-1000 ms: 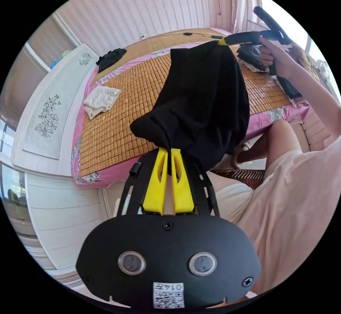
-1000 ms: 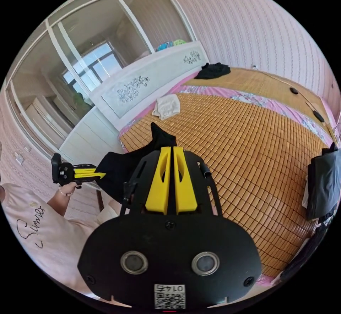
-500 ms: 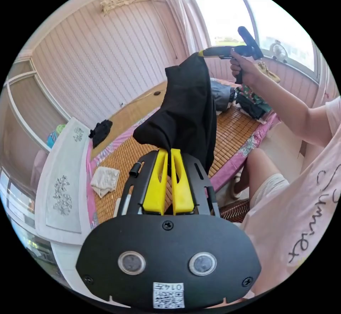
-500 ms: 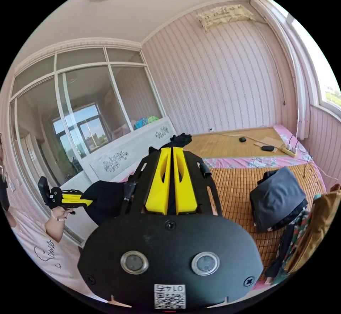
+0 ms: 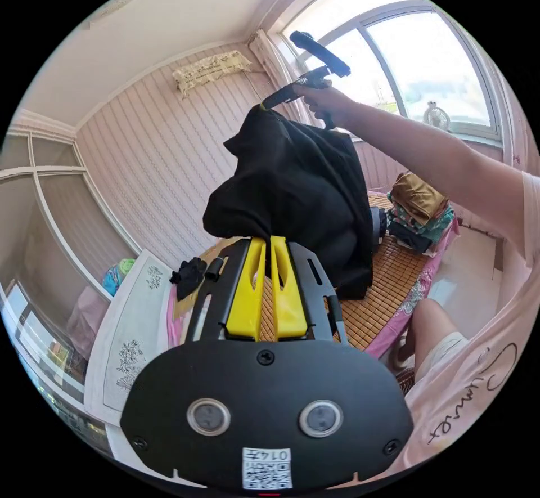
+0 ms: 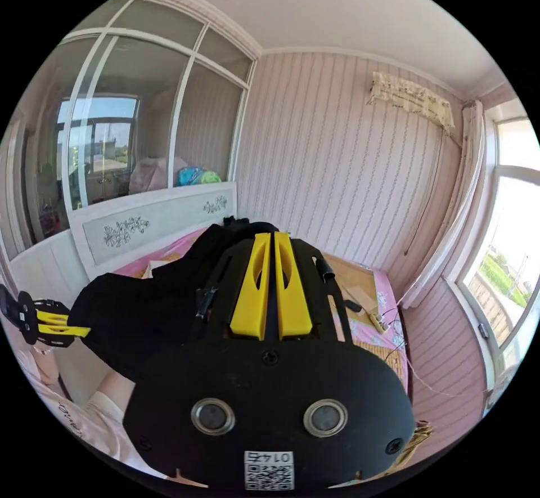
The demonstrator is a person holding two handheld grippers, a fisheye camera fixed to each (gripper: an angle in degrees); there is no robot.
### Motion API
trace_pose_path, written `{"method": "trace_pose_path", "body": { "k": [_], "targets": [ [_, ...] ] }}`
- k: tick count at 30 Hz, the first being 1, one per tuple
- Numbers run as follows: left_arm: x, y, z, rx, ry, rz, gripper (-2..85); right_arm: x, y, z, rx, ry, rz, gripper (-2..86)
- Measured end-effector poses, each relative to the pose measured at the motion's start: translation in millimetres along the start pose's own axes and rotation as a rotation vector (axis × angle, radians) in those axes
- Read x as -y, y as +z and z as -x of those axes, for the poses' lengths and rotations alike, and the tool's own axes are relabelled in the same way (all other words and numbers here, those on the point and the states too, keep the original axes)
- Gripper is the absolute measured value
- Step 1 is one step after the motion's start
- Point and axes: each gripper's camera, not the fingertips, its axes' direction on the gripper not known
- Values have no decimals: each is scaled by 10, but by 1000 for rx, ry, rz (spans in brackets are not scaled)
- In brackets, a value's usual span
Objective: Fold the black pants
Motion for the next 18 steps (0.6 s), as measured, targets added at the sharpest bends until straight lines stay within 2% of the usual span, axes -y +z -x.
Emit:
{"method": "trace_pose_path", "body": {
  "k": [2,5,9,11,12,15,16,18],
  "targets": [
    [-296,297,50,-67,-29,94,-10,-474,564,109,113,42,118,3],
    [-876,594,-17,-205,-74,160,-10,-1287,878,182,198,133,161,4],
    [-1752,881,-453,-364,-46,184,-10,-2337,791,-90,244,364,174,4],
    [-2055,1016,-699,-468,-40,188,-10,-2694,320,-435,160,499,103,3],
    [-2067,1031,-733,-503,-38,172,-10,-2700,137,-517,126,514,62,3],
    [-1807,932,-765,-627,20,-8,-10,-2188,-919,-759,-62,495,-218,2],
    [-1604,843,-662,-656,22,-100,-10,-1766,-1235,-745,-78,423,-310,2],
    [-1317,650,-339,-655,-2,-249,-10,-1033,-1429,-649,-54,293,-371,2]
  ]
}}
